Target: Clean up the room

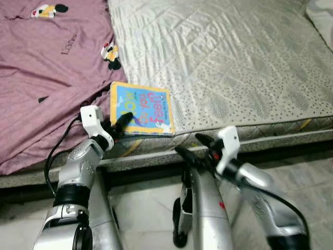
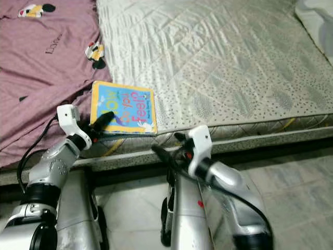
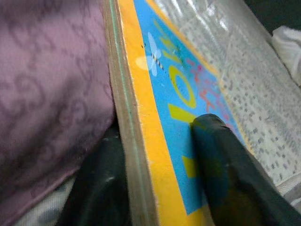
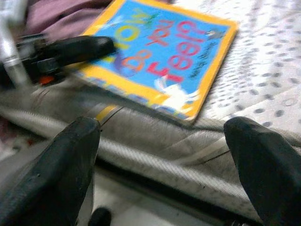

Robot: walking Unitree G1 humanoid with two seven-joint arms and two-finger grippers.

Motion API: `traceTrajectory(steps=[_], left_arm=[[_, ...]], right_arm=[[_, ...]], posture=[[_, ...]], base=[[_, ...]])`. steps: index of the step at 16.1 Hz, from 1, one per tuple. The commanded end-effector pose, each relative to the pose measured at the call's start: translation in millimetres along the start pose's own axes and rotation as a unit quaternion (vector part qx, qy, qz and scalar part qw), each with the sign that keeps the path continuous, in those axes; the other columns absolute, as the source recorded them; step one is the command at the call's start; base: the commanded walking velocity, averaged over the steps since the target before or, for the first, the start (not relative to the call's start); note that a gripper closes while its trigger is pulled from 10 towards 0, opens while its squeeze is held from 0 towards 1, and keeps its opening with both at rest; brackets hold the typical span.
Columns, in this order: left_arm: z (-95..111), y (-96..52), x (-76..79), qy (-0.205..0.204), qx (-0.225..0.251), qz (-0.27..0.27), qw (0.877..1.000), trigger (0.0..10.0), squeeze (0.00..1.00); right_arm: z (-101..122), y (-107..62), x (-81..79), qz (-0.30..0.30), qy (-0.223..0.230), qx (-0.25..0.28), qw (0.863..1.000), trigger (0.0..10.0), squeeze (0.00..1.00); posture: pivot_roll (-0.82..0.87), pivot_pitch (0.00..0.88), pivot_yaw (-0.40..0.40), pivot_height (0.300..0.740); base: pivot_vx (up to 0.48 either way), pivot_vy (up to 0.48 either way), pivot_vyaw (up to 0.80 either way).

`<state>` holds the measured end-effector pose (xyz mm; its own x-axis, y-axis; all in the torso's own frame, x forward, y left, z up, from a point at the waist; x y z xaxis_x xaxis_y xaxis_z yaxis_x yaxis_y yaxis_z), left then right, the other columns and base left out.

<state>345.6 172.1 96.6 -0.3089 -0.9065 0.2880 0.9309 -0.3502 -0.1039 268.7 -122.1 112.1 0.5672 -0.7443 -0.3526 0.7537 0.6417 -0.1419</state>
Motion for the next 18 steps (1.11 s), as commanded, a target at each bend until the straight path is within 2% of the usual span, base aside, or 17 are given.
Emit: traceTrajectory(steps=[1, 2, 4, 9, 10, 11, 12, 13, 14, 15, 16, 17, 18], left_arm=[[-1.6, -3.2, -7.1, 0.008, -0.006, 0.012, 1.000, 0.0, 0.00], [2.1, -1.5, -8.8, 0.010, -0.002, 0.013, 1.000, 0.0, 0.00], [5.8, 1.4, -9.2, 0.013, 0.003, 0.009, 1.000, 0.0, 0.00], [16.8, 8.6, -10.6, 0.021, 0.021, 0.012, 0.999, 0.0, 0.00], [26.5, 12.8, -9.9, 0.042, 0.038, 0.013, 0.998, 0.0, 0.00], [32.7, 15.6, -6.8, 0.087, 0.046, 0.003, 0.995, 0.0, 0.00], [40.0, 18.1, -3.3, 0.111, 0.062, -0.003, 0.992, 0.0, 0.00], [51.1, 20.6, -0.4, 0.125, 0.086, -0.003, 0.988, 0.0, 0.00], [64.2, 22.7, 3.4, 0.145, 0.114, -0.004, 0.983, 0.0, 0.00], [83.4, 23.7, 7.5, 0.173, 0.156, 0.001, 0.972, 0.0, 0.00], [98.7, 22.3, 10.3, 0.201, 0.190, 0.008, 0.961, 0.0, 0.00], [121.3, 18.3, 17.0, 0.256, 0.239, 0.014, 0.937, 0.0, 0.00], [127.9, 15.7, 19.0, 0.279, 0.252, 0.016, 0.926, 0.0, 0.00]], right_arm=[[-0.8, -3.0, 9.1, -0.028, -0.001, 0.006, 1.000, 10.0, 0.00], [-0.1, 2.6, 14.3, -0.055, 0.005, 0.016, 0.998, 10.0, 0.00], [-2.6, 6.2, 16.8, -0.063, 0.023, 0.017, 0.998, 10.0, 0.00], [-8.0, 9.8, 21.2, -0.074, 0.035, 0.018, 0.996, 10.0, 0.00], [-6.9, 11.4, 22.7, -0.078, 0.031, 0.020, 0.996, 10.0, 0.00], [-5.1, 12.7, 25.8, -0.091, 0.020, 0.024, 0.995, 10.0, 0.00], [-3.1, 14.0, 28.0, -0.104, 0.004, 0.028, 0.994, 10.0, 0.00], [-0.6, 15.6, 31.1, -0.129, -0.034, 0.033, 0.991, 10.0, 0.00], [0.6, 17.8, 31.4, -0.135, -0.044, 0.042, 0.989, 10.0, 0.00], [2.3, 19.9, 32.8, -0.146, 0.005, 0.048, 0.988, 10.0, 0.00], [7.3, 21.1, 33.0, -0.150, -0.009, 0.059, 0.987, 10.0, 0.00], [12.9, 22.6, 36.9, -0.180, -0.039, 0.073, 0.980, 10.0, 0.00], [13.4, 23.1, 38.4, -0.184, -0.035, 0.075, 0.979, 10.0, 0.00]], posture=[[0.02, 0.143, -0.069, 0.505], [0.03, 0.143, -0.056, 0.505], [0.03, 0.116, -0.043, 0.505], [0.04, 0.078, -0.021, 0.505], [0.04, 0.070, -0.017, 0.505], [0.04, 0.059, -0.012, 0.505], [0.04, 0.057, -0.012, 0.505], [0.04, 0.046, -0.009, 0.505], [0.04, 0.038, -0.006, 0.505], [0.04, 0.029, -0.005, 0.505], [0.04, 0.026, -0.004, 0.505], [0.04, 0.020, -0.004, 0.505], [0.04, 0.020, -0.004, 0.505]], base=[[0.000, 0.000, 0.00], [0.000, 0.000, 0.00], [0.000, 0.000, 0.00], [0.000, 0.000, 0.00], [0.000, 0.000, 0.00], [0.000, 0.000, 0.00], [0.000, 0.000, 0.00], [0.000, 0.000, 0.00], [0.000, 0.000, 0.00], [0.000, 0.000, 0.00], [0.000, 0.000, 0.00], [0.000, 0.000, 0.00], [0.000, 0.000, 0.00]])
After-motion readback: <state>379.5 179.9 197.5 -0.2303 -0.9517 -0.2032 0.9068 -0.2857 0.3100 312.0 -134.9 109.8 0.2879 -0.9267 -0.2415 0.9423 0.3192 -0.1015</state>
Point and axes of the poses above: a point about 5 cm out from each wrist's last joint towards the gripper, its own y axis pointing out of the wrist towards the gripper, its own z axis along the axis of the wrist's last joint, x = y × z, the point moved 1 cm from there along y, pointing out of the wrist towards the gripper, and after that the axes turned 9 degrees about y, right-handed, at the moved point
